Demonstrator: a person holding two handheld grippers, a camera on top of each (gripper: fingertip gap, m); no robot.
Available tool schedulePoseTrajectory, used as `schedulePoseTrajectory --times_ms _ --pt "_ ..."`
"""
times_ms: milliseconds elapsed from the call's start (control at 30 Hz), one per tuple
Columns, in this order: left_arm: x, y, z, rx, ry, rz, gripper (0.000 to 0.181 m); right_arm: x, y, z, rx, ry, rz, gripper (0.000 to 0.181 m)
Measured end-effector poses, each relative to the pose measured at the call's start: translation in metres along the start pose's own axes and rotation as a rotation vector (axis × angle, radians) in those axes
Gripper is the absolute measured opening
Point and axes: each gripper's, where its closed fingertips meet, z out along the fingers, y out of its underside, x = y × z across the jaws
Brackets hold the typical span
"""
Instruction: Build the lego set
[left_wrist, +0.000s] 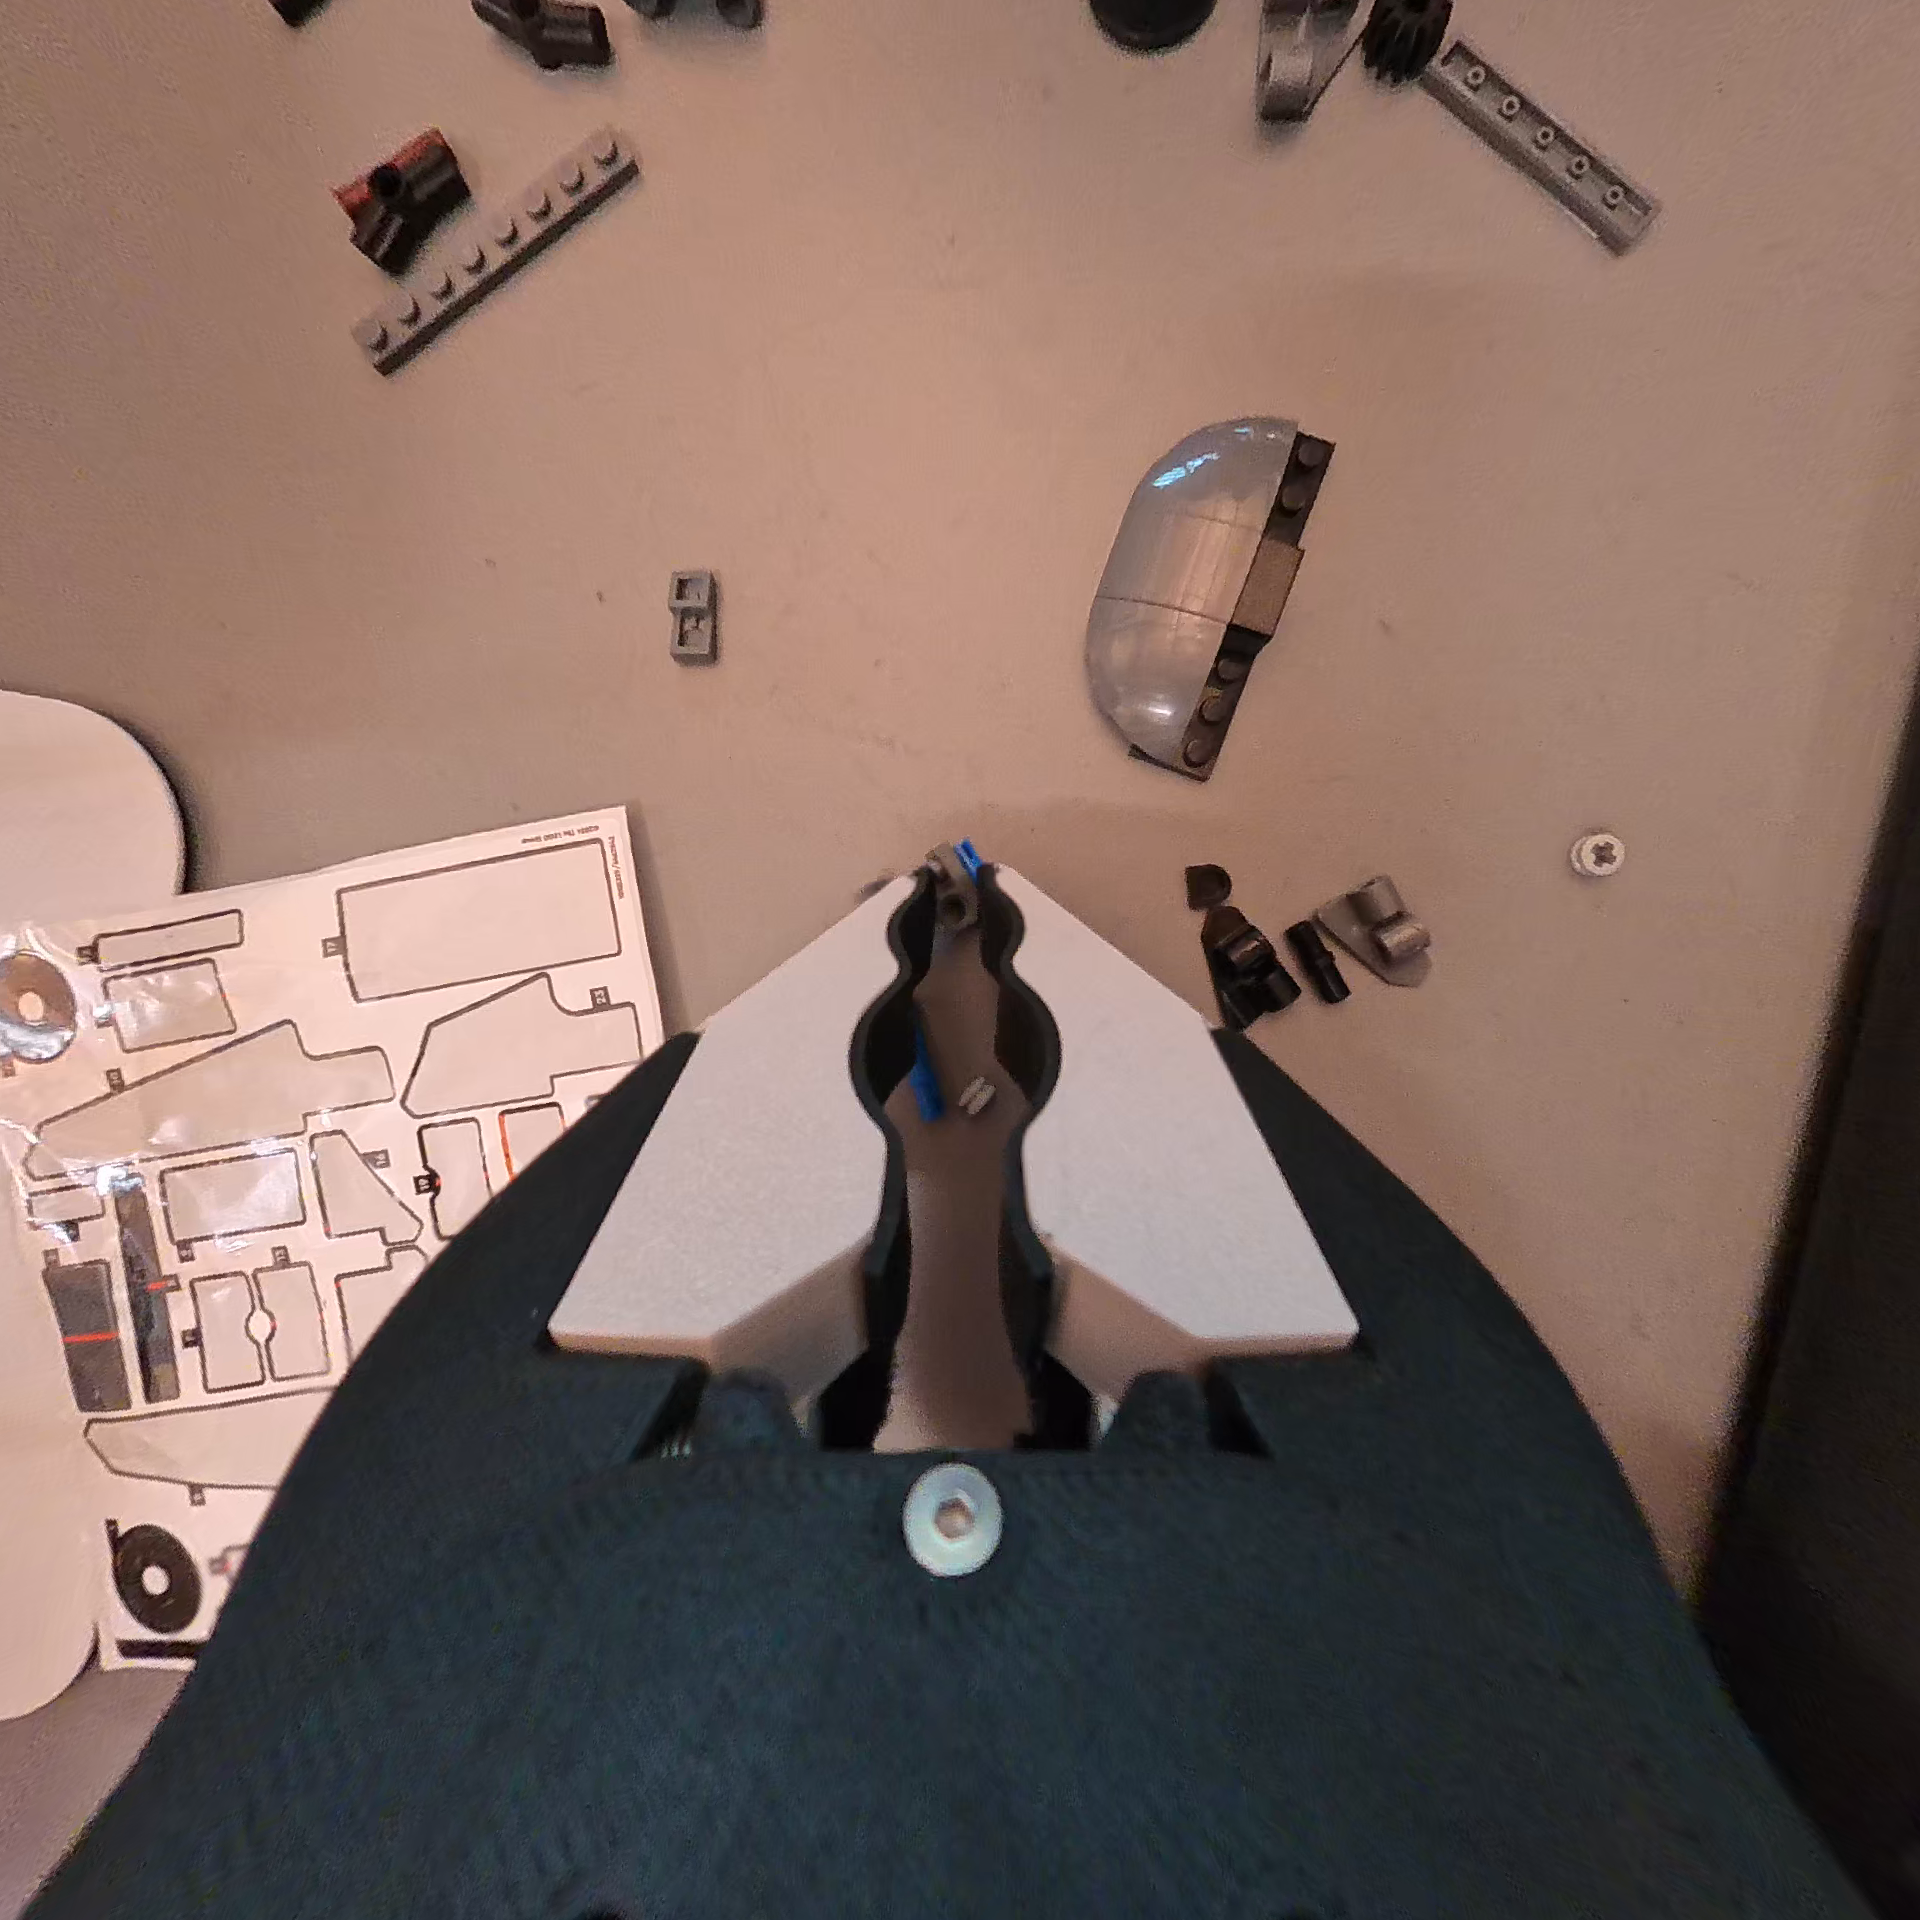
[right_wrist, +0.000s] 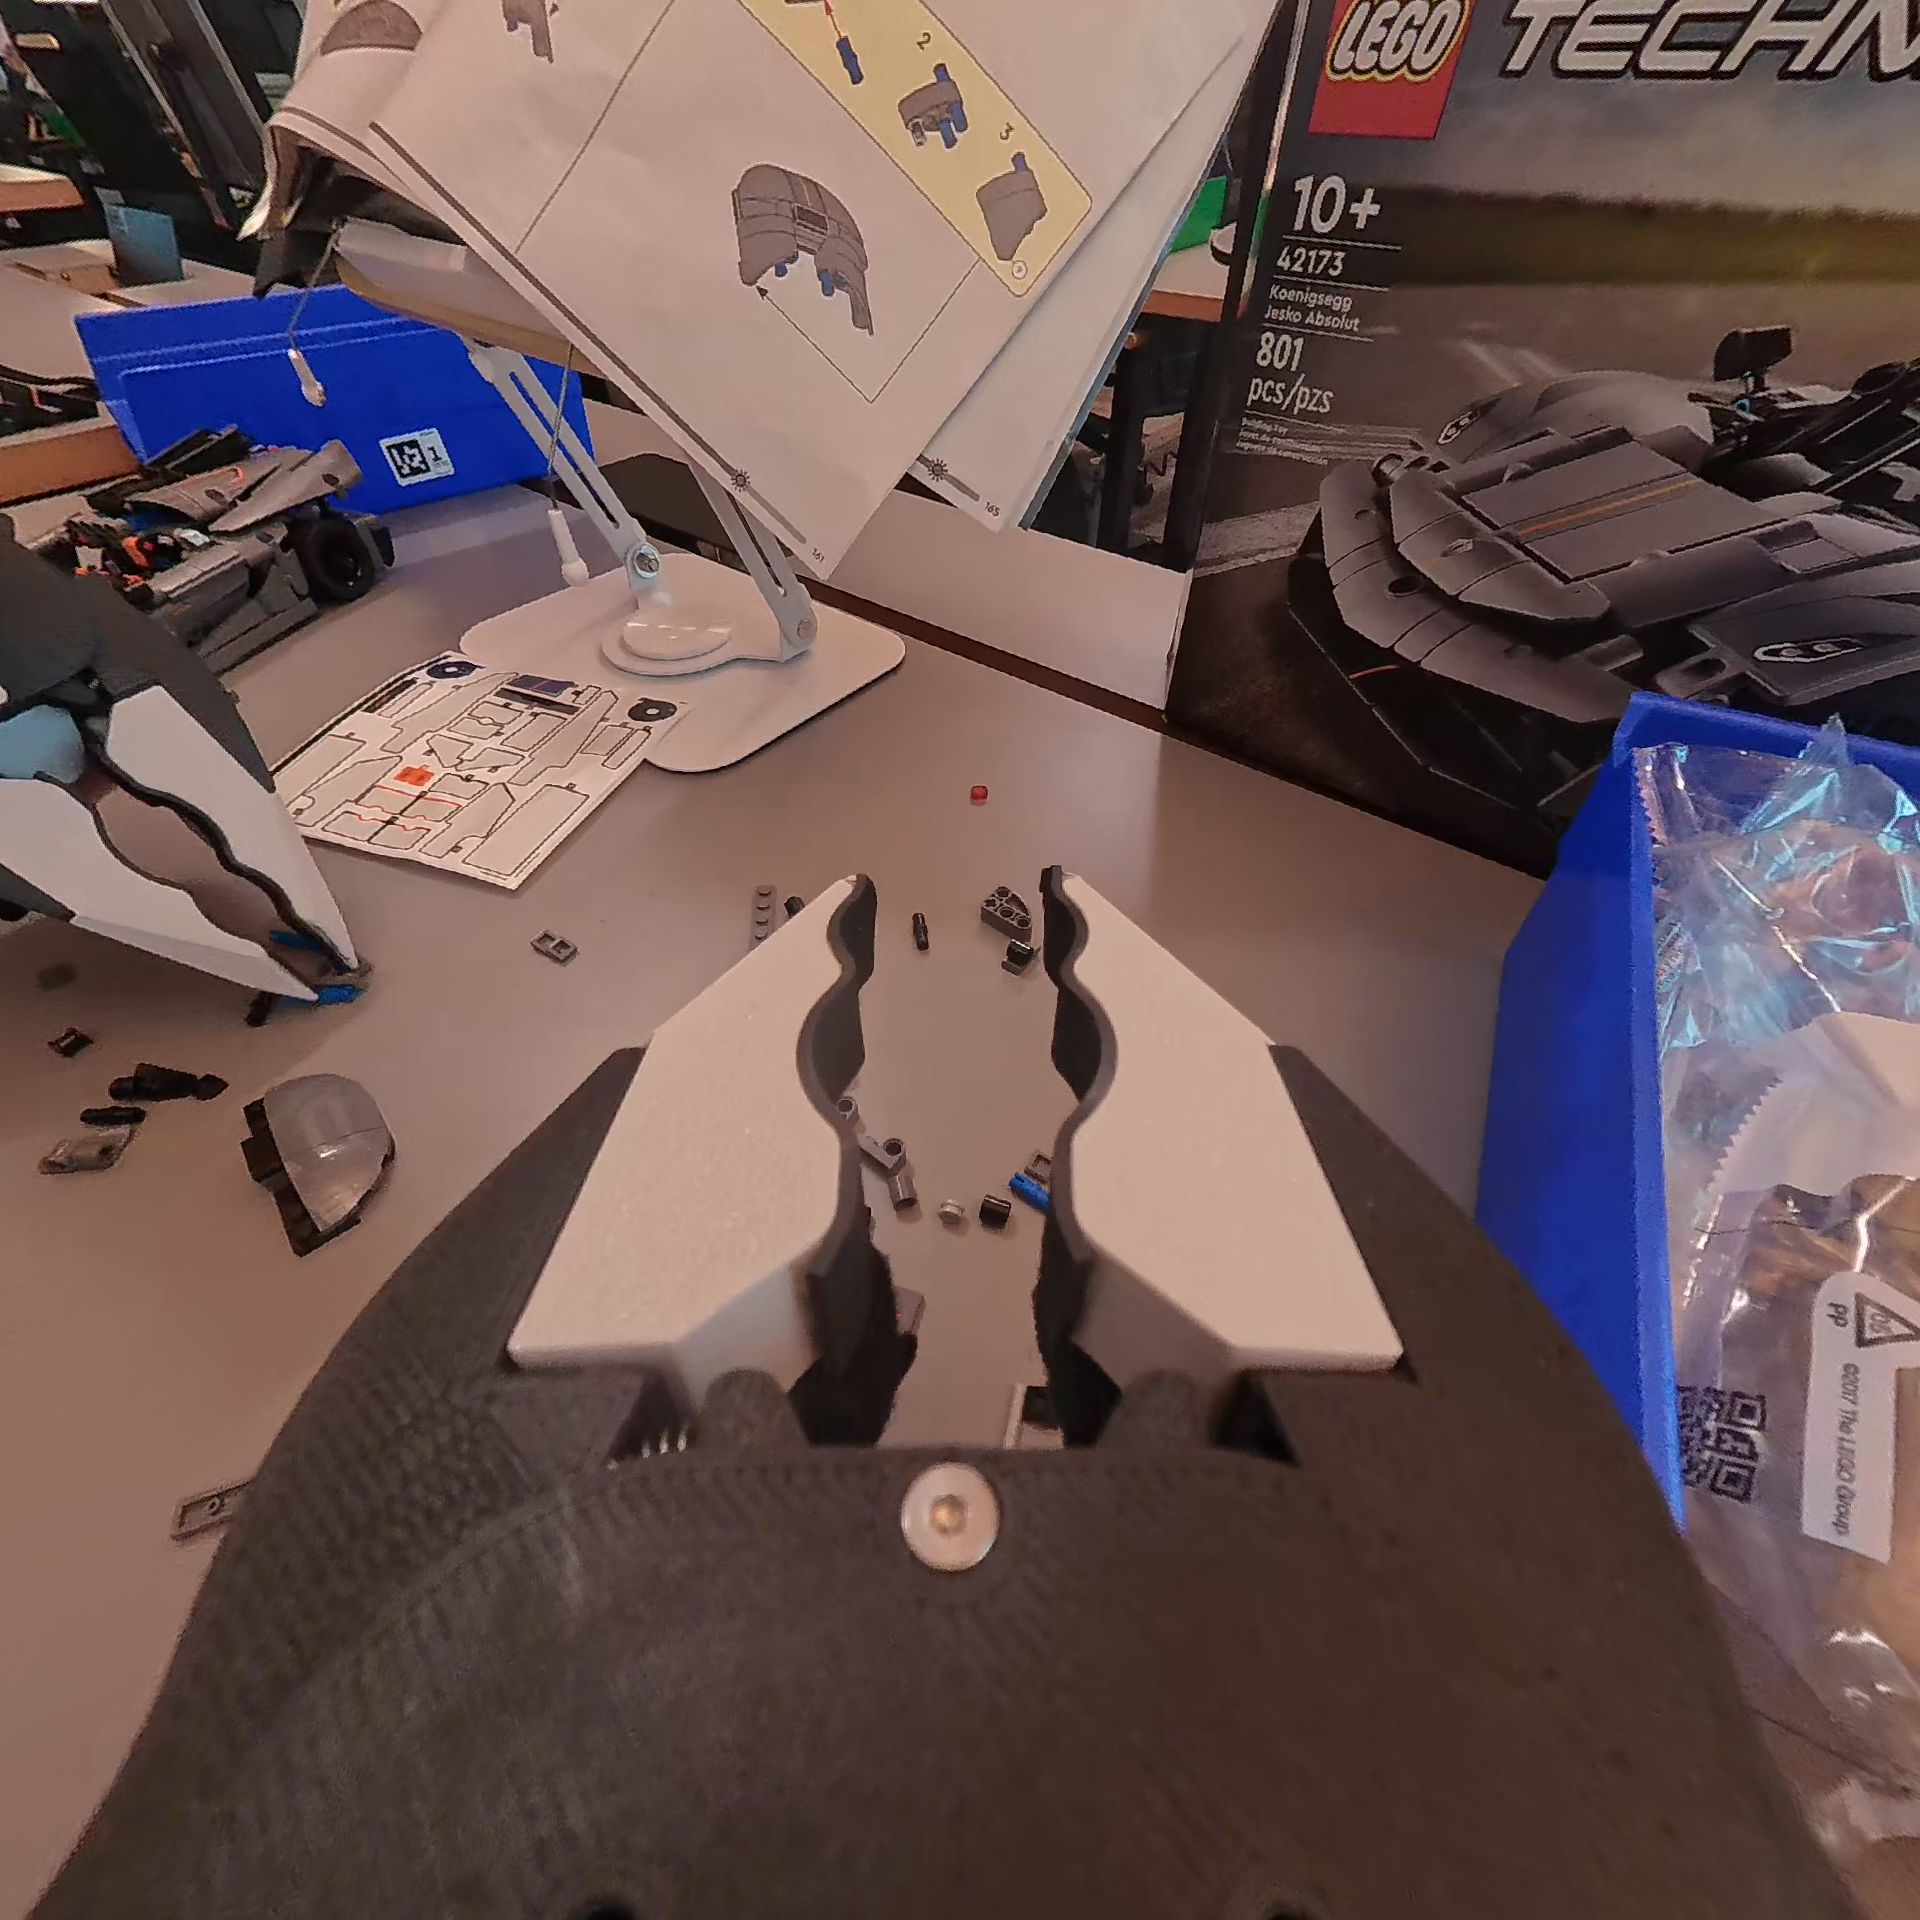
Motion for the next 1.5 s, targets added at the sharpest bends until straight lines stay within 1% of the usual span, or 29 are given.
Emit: schedulePoseTrajectory --times_ms 167,333,433,533,567,633,767,833,900,1033,1200,1233,1367,1433,1500 --pt "0.000 -0.004 -0.002 0.008 -0.024 0.025 0.005 -0.006 0.002 0.003 -0.013 -0.022 -0.013 0.031" --pt "-0.002 -0.014 -0.006 0.041 -0.074 0.075 0.005 -0.020 0.005 0.009 -0.033 -0.067 -0.041 0.030" --pt "-0.002 -0.021 -0.011 0.080 -0.093 0.096 0.005 -0.029 0.006 0.012 -0.046 -0.100 -0.065 0.029" --pt "-0.006 -0.029 -0.016 0.112 -0.145 0.137 0.005 -0.041 0.008 0.015 -0.057 -0.146 -0.091 0.028" --pt "-0.004 -0.034 -0.019 0.134 -0.150 0.149 0.005 -0.047 0.009 0.016 -0.063 -0.171 -0.097 0.028" --pt "-0.006 -0.044 -0.024 0.170 -0.206 0.188 0.005 -0.063 0.012 0.019 -0.077 -0.245 -0.096 0.027" --pt "0.002 -0.071 -0.028 0.248 -0.298 0.287 0.005 -0.115 0.026 0.020 -0.151 -0.487 -0.125 0.021" --pt "0.007 -0.081 -0.024 0.239 -0.352 0.361 0.005 -0.137 0.032 0.018 -0.178 -0.574 -0.165 0.019" --pt "0.012 -0.090 -0.019 0.228 -0.410 0.434 0.005 -0.150 0.038 0.017 -0.209 -0.633 -0.168 0.018" --pt "0.018 -0.100 -0.014 0.228 -0.465 0.506 0.005 -0.160 0.042 0.016 -0.234 -0.680 -0.148 0.018" --pt "0.018 -0.104 -0.015 0.234 -0.504 0.529 0.004 -0.171 0.049 0.015 -0.272 -0.721 -0.152 0.019" --pt "0.018 -0.105 -0.015 0.236 -0.510 0.537 0.004 -0.171 0.049 0.014 -0.273 -0.724 -0.149 0.020" --pt "0.018 -0.108 -0.018 0.244 -0.543 0.552 0.003 -0.169 0.046 0.016 -0.252 -0.712 -0.125 0.014" --pt "0.020 -0.109 -0.019 0.255 -0.541 0.560 0.002 -0.163 0.049 0.018 -0.273 -0.687 -0.117 0.015" --pt "0.021 -0.110 -0.019 0.254 -0.549 0.569 0.002 -0.165 0.048 0.017 -0.265 -0.701 -0.101 0.016"
